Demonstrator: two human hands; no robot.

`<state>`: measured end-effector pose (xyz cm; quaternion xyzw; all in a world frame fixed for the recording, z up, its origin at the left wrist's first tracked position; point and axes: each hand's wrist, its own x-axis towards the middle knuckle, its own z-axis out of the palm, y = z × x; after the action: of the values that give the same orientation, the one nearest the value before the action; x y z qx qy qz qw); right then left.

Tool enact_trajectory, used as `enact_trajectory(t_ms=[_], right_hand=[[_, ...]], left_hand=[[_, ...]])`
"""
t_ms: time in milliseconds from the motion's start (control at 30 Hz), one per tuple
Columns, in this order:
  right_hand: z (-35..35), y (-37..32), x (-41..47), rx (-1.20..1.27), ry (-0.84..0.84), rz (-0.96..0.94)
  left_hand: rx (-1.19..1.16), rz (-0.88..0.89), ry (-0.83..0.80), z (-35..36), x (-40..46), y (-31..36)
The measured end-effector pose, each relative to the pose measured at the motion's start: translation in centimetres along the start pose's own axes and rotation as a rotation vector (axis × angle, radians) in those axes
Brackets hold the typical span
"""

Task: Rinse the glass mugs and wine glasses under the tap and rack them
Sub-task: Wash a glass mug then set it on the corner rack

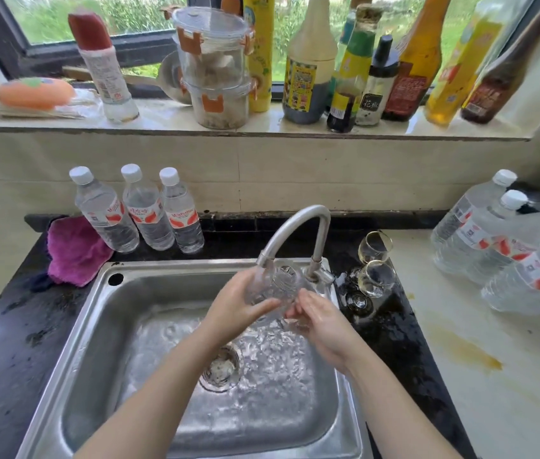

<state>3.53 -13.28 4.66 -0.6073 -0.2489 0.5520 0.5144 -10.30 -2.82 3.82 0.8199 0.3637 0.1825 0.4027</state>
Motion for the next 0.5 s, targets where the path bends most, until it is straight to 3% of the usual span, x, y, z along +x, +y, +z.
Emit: enact_trajectory(t_ms=[267, 500], right_hand=[[1.9, 2.2, -1.1, -0.212, 0.009, 0.016], [1.9, 4.7, -5.7, -0.239, 0.249, 0.026]], left_hand=[[-0.032, -0.226, 0.027, -0.2, -6.1, -3.2], [-0.066, -0.198, -0.057, 0.3, -10.1, -4.2]])
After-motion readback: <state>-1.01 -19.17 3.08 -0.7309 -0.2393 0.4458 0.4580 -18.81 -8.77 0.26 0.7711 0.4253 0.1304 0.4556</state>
